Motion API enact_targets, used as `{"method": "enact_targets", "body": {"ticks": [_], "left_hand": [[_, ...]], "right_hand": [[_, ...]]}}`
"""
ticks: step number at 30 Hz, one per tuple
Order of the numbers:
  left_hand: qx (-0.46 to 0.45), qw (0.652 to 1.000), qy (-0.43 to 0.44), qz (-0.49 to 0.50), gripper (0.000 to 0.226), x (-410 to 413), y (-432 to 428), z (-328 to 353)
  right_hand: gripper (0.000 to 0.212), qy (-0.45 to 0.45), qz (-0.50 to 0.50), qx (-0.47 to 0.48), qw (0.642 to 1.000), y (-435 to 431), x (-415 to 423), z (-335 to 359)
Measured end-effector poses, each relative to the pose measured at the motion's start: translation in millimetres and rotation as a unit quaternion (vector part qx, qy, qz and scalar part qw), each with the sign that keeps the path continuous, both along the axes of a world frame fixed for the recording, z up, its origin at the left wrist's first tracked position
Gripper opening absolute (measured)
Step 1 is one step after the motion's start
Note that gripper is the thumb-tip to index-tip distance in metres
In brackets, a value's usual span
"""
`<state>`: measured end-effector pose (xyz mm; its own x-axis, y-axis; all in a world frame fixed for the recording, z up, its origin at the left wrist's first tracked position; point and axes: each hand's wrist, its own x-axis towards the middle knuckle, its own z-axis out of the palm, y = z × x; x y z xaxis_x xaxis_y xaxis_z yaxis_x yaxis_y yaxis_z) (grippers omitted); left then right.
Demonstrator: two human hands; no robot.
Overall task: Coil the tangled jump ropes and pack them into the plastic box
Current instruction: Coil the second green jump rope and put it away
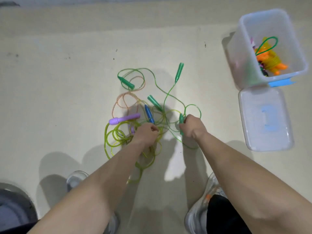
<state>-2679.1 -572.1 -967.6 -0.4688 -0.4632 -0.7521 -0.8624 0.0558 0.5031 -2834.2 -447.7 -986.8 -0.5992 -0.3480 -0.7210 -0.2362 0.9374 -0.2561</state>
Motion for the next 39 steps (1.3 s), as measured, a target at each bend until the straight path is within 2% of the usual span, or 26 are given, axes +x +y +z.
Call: {"method": "enact_targets", "body": {"ticks": [3, 5, 6, 8, 9, 10, 11, 13, 15, 17, 18, 20, 22, 24, 26, 28, 29, 31, 33, 35, 37, 39], "left_hand": [[0.015, 1.0, 0.021, 0.015, 0.017, -9, 9, -23], [0.025, 0.998, 0.041, 0.051, 0.012, -19, 14, -32], [0.032, 0.996, 0.05, 0.065, 0.009, -27, 16, -33], [0.079, 0.992, 0.054, 0.088, 0.028, -44, 18, -30], [0.113, 0.988, 0.049, 0.098, 0.037, -53, 19, -26], [0.135, 0.984, 0.049, 0.107, 0.041, -61, 18, -20], [0.133, 0.983, 0.062, 0.113, 0.037, -65, 19, -15], [0.098, 0.984, 0.102, 0.11, 0.022, -64, 18, -2], [0.069, 0.989, 0.118, 0.061, 0.02, -54, 12, 15], [0.053, 0.992, 0.097, -0.067, 0.021, -41, 1, 43], [0.05, 0.985, 0.079, -0.147, 0.019, -33, -5, 60], [0.048, 0.965, 0.041, -0.255, 0.021, -20, -13, 101], [0.061, 0.958, 0.023, -0.28, 0.033, -5, -20, 146], [0.085, 0.957, 0.03, -0.276, 0.053, 9, -26, 190], [0.076, 0.961, 0.066, -0.259, 0.061, 20, -32, 224], [0.051, 0.972, 0.135, -0.186, 0.058, 30, -37, 250], [0.05, 0.976, 0.177, -0.117, 0.054, 35, -41, 259], [0.037, 0.964, 0.263, 0.031, 0.048, 46, -54, 274], [-0.011, 0.945, 0.305, 0.12, 0.046, 59, -67, 276], [-0.076, 0.954, 0.272, 0.104, 0.041, 74, -70, 264], [-0.112, 0.969, 0.219, 0.011, 0.036, 86, -60, 243], [-0.095, 0.974, 0.199, -0.056, 0.032, 92, -40, 225]], "right_hand": [[0.038, 0.02, -0.035, 0.004, 0.999, 6, 11, -24], [0.027, 0.034, -0.058, -0.021, 0.998, 6, 15, -32], [0.02, 0.006, -0.109, -0.075, 0.991, 5, 16, -32], [0.021, -0.114, -0.216, -0.225, 0.943, 5, 22, -21], [0.022, -0.184, -0.246, -0.285, 0.908, 5, 27, -12], [0.019, -0.23, -0.241, -0.312, 0.89, 5, 33, -2], [0.015, -0.262, -0.224, -0.329, 0.879, 5, 38, 10], [0.01, -0.267, -0.178, -0.312, 0.894, 9, 37, 28], [0.017, -0.181, -0.143, -0.269, 0.935, 15, 29, 37], [0.012, -0.076, -0.139, -0.258, 0.953, 15, 22, 52], [0.028, -0.047, -0.092, -0.267, 0.958, 9, 22, 63], [0.062, -0.082, 0.051, -0.266, 0.959, -4, 29, 77], [0.057, -0.158, 0.181, -0.235, 0.942, -24, 41, 80], [0.047, -0.2, 0.232, -0.216, 0.927, -33, 53, 58], [0.043, -0.202, 0.207, -0.235, 0.928, -44, 69, 65], [0.014, -0.186, 0.194, -0.256, 0.929, -46, 93, 108], [0.009, -0.173, 0.196, -0.249, 0.933, -42, 102, 119], [0.018, -0.15, 0.187, -0.202, 0.95, -27, 110, 124], [0.024, -0.181, 0.109, -0.206, 0.956, -15, 110, 132], [0.029, -0.227, -0.016, -0.257, 0.939, -12, 106, 154], [0.028, -0.283, -0.103, -0.323, 0.897, -19, 100, 190], [0.025, -0.336, -0.155, -0.385, 0.846, -31, 93, 229]]}}
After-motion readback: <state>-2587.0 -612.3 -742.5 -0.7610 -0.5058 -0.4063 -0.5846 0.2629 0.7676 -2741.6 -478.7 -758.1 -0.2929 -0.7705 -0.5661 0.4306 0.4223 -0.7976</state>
